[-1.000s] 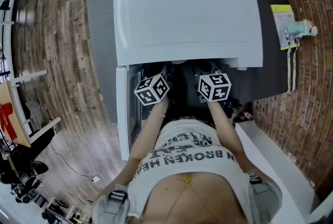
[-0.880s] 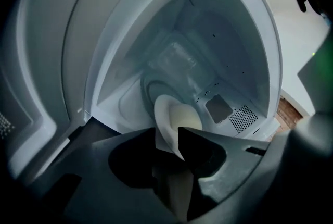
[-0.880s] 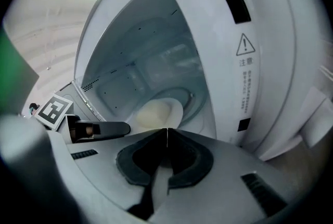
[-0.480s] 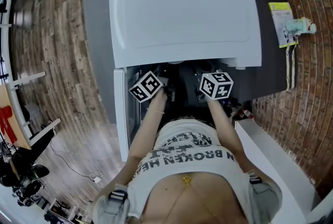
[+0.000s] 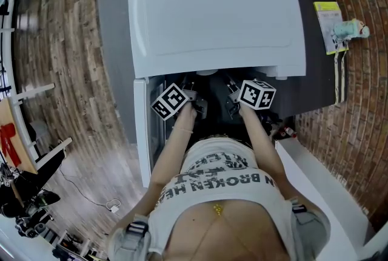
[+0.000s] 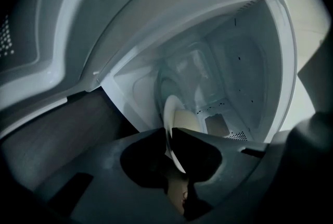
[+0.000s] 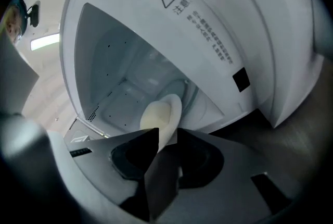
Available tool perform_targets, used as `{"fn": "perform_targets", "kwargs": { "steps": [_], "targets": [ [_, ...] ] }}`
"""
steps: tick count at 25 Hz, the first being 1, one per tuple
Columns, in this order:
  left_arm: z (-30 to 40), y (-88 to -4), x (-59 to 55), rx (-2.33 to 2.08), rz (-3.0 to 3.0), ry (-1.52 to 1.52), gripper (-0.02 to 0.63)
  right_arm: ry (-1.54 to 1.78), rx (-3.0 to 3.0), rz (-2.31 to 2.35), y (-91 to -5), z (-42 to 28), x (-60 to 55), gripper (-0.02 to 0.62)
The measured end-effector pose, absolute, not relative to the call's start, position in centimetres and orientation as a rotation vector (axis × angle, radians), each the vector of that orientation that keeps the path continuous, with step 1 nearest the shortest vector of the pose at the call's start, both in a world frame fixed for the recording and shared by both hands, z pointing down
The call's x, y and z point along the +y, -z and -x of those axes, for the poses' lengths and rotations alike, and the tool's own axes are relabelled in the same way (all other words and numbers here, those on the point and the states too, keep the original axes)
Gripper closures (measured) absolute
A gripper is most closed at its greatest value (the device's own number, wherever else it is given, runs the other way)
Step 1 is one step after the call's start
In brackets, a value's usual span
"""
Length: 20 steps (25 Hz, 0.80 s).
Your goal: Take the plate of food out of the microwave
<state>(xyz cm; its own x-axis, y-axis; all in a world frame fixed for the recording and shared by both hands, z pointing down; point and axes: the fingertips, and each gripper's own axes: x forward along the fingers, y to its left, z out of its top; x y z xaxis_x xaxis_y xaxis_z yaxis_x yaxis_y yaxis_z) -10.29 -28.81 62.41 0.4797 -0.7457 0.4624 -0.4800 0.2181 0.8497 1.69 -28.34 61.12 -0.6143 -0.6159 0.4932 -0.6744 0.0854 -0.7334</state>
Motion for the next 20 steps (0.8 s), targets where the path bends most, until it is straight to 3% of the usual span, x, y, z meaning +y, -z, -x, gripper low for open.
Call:
{"fn": "perform_targets", "kwargs": {
  "steps": [9, 13, 20],
  "targets": [
    [10.1, -62.3, -27.8, -1.123, -1.398, 0.271, 0.566, -1.76, -2.257, -1.298, -62.5, -0.7, -28.6, 0.491],
    [10.0, -62.3, -27.6, -1.122, -1.406, 0.261, 0.566, -1.809, -2.25, -1.296, -62.7, -0.5, -28.9, 0.525],
    [9.8, -62.1, -27.4, -1.139, -1.439, 0.245, 0.566, -1.772, -2.248, -1.302, -62.5, -0.8, -28.7, 0.526]
  ]
}}
